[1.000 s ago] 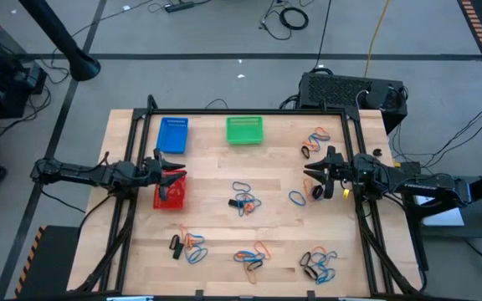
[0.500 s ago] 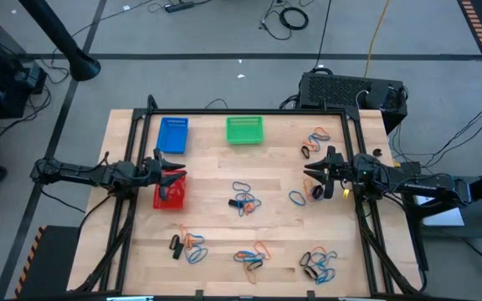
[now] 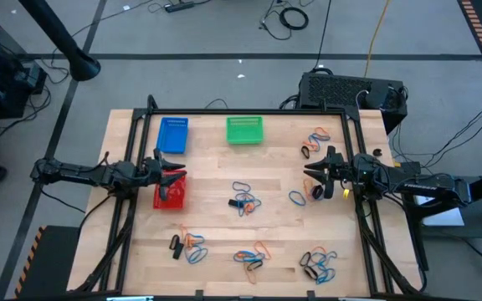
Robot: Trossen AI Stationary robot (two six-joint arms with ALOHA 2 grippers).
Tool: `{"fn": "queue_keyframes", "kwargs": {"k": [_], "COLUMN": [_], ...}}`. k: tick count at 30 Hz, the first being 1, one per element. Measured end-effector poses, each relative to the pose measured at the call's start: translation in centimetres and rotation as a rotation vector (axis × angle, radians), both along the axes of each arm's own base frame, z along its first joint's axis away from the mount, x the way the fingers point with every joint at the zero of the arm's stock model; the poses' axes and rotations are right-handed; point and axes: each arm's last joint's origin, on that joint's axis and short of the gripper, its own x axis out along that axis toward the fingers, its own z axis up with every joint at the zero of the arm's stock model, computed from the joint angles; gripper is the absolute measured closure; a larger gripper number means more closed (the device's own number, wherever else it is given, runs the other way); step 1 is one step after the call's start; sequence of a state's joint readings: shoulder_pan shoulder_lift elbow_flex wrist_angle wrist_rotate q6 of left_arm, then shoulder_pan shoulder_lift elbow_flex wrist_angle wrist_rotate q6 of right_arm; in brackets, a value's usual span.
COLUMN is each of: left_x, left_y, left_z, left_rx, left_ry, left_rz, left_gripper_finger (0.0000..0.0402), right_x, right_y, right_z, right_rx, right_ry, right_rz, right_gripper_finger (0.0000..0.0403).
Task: Sort rubber bands into baskets
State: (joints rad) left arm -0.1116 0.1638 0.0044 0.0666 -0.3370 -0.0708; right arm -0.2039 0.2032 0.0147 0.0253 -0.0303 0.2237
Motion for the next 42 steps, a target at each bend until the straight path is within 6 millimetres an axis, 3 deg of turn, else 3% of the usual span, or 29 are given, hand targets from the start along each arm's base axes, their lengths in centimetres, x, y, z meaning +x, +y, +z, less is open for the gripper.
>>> {"fn": "queue_keyframes", "kwargs": {"k": [19, 24, 26, 33, 38, 42], "left_x": [0.0, 0.1, 0.1, 0.1, 0.5, 1.3], "left_y": [0.0, -0.1, -0.1, 0.0, -0.2, -0.3], "left_z": [0.2, 0.7, 0.7, 0.5, 0.5, 1.8], "left_rx": [-0.019, -0.467, -0.536, -0.585, -0.53, -0.468], "left_ry": [-0.025, -0.161, -0.175, -0.183, -0.108, -0.049], "left_rz": [0.002, -0.022, -0.018, 0.052, 0.007, 0.01], "left_gripper_finger": [0.0279, 0.0279, 0.0279, 0.0279, 0.0279, 0.0279], "right_x": [0.0, 0.1, 0.2, 0.0, 0.5, 1.2], "right_y": [0.0, 0.0, 0.1, 1.1, 1.3, 1.4], "right_z": [0.2, 1.3, 1.9, 4.4, 4.8, 4.8], "right_rx": [-0.003, 0.027, 0.037, -0.054, -0.098, -0.12], "right_ry": [-0.018, -0.14, -0.203, -0.452, -0.486, -0.499], "right_rz": [0.0, 0.003, 0.039, 0.29, 0.279, 0.226], "right_gripper_finger": [0.0312, 0.0312, 0.0312, 0.0312, 0.0312, 0.0312]}}
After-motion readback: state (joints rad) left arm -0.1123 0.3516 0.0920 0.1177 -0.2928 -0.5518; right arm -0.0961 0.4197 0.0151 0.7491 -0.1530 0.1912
